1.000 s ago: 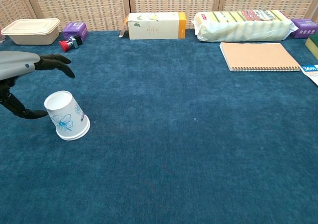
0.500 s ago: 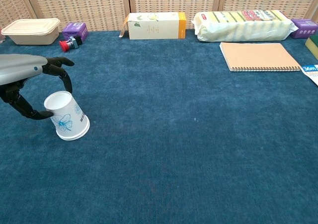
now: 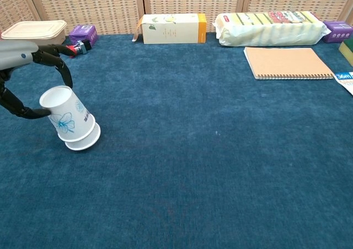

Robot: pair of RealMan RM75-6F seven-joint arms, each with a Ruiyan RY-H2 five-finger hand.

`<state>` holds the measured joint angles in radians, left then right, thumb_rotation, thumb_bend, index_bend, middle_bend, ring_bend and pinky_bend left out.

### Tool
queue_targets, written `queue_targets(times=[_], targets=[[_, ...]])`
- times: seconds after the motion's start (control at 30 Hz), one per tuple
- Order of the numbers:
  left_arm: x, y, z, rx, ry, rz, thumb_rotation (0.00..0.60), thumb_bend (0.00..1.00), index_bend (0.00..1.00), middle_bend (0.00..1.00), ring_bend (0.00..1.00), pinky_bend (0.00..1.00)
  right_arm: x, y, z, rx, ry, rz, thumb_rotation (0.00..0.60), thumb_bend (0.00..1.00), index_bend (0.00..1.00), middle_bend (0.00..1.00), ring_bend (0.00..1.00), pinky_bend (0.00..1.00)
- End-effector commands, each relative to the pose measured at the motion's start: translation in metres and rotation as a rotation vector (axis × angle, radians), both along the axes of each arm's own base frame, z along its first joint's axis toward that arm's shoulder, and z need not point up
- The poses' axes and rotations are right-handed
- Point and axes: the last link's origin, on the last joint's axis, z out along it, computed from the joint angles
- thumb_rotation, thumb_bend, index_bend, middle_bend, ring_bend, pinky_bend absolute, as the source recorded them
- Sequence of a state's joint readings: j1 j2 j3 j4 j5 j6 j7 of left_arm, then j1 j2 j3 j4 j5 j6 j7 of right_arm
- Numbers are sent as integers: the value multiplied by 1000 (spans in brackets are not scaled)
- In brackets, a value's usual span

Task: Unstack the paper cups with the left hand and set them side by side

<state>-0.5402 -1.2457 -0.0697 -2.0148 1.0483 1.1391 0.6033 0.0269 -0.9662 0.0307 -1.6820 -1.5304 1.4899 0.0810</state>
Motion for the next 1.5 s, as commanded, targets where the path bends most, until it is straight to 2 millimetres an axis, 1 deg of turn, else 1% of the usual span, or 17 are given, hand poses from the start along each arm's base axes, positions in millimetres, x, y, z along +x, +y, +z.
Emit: queue_targets(times=[0.03, 0.2, 0.27, 0.4, 0.53, 0.63, 0.7, 0.8, 0.87, 0.97, 1.07, 1.13, 1.23, 1.43, 1.5], targets=[[3, -1, 6, 10, -14, -12, 600, 278, 358, 0, 0, 0, 0, 0, 0, 0, -1, -2, 600, 0, 17, 0, 0, 0], [6, -2, 13, 15, -32, -20, 600, 277, 358, 0, 0, 0, 0, 1, 1, -3, -4, -5, 600, 0, 17, 0, 0, 0], [8, -3, 19, 22, -39, -22, 600, 277, 358, 0, 0, 0, -1, 0, 2, -3, -5, -6, 600, 0, 17, 0, 0, 0], [10, -7, 34, 62, -43, -28, 600, 277, 358, 0, 0, 0, -2, -1, 1, -2, -4, -10, 600, 0, 17, 0, 0, 0], [13, -15, 57, 98, -71, -34, 600, 278, 358, 0, 0, 0, -2, -2, 1, -1, -3, -15, 600, 0, 17, 0, 0, 0], [10, -19, 69, 125, -76, -33, 600, 278, 358, 0, 0, 0, -1, -1, 1, -2, -2, -13, 600, 0, 17, 0, 0, 0], [2, -20, 76, 141, -66, -17, 600, 277, 358, 0, 0, 0, -1, 0, 0, 0, -1, -12, 600, 0, 17, 0, 0, 0], [-9, -19, 80, 153, -45, 0, 600, 278, 358, 0, 0, 0, 0, 0, -1, 3, 2, -12, 600, 0, 17, 0, 0, 0], [-25, -17, 78, 152, -34, 35, 600, 278, 358, 0, 0, 0, 1, 0, -3, 11, 5, -10, 600, 0, 17, 0, 0, 0], [-40, -13, 71, 141, -31, 68, 600, 278, 357, 0, 0, 0, 1, 0, -5, 16, 9, -12, 600, 0, 17, 0, 0, 0], [-56, -5, 58, 110, -26, 109, 600, 278, 358, 0, 0, 0, 1, 0, -6, 17, 13, -14, 600, 0, 17, 0, 0, 0], [-60, -1, 53, 97, -20, 117, 600, 278, 358, 0, 0, 0, 1, 0, -6, 15, 15, -16, 600, 0, 17, 0, 0, 0], [-64, 7, 36, 64, -4, 128, 600, 278, 357, 0, 0, 0, 1, 0, -6, 13, 16, -20, 600, 0, 17, 0, 0, 0], [-63, 14, 13, 32, 1, 123, 600, 278, 358, 0, 0, 0, 0, 0, -5, 11, 13, -25, 600, 0, 17, 0, 0, 0], [-62, 15, 9, 28, -8, 120, 600, 277, 358, 0, 0, 0, 0, 0, -4, 10, 11, -25, 600, 0, 17, 0, 0, 0]])
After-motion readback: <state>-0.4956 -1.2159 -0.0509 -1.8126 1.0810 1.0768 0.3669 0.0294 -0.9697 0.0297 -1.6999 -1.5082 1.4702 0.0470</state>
